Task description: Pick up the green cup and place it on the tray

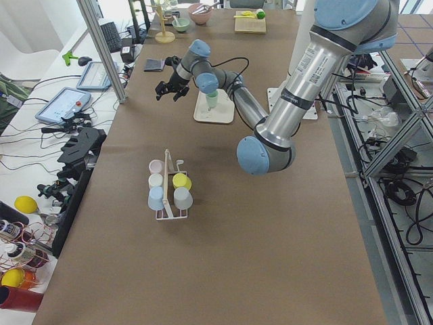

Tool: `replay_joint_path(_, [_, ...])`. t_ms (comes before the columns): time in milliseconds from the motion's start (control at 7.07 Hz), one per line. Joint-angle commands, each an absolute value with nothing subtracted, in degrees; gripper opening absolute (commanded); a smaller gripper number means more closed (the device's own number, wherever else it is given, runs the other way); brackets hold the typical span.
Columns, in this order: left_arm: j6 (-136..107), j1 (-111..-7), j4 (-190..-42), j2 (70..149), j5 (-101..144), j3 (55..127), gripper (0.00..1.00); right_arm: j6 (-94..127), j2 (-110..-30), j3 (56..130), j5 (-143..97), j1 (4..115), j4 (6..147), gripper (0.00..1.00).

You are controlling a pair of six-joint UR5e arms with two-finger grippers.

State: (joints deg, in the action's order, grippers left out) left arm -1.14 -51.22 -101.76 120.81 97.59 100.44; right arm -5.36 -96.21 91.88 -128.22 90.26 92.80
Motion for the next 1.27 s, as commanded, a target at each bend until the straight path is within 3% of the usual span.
replay_joint_path(0, [-1.1, -63.7, -101.7, 116.5, 115.2, 98.5, 0.99, -5.4, -96.2, 91.9, -128.2, 90.3, 92.8, 1.00])
replay_joint_path(424, [-0.7, -78.8, -100.0, 107.4, 137.1, 94.6, 0.99, -5.3, -96.2, 92.0, -128.2, 90.3, 92.8, 1.00])
replay_joint_path(707, [6.3, -83.3, -103.9, 96.7, 137.0, 92.9, 0.99, -5.3, -96.2, 91.8, -128.2, 90.3, 92.9, 1.00])
replay_joint_path(1131, [8.6, -89.9, -103.5, 91.7, 136.9, 89.9, 0.99, -5.3, -96.2, 91.8, -128.8, 90.3, 92.8, 1.00])
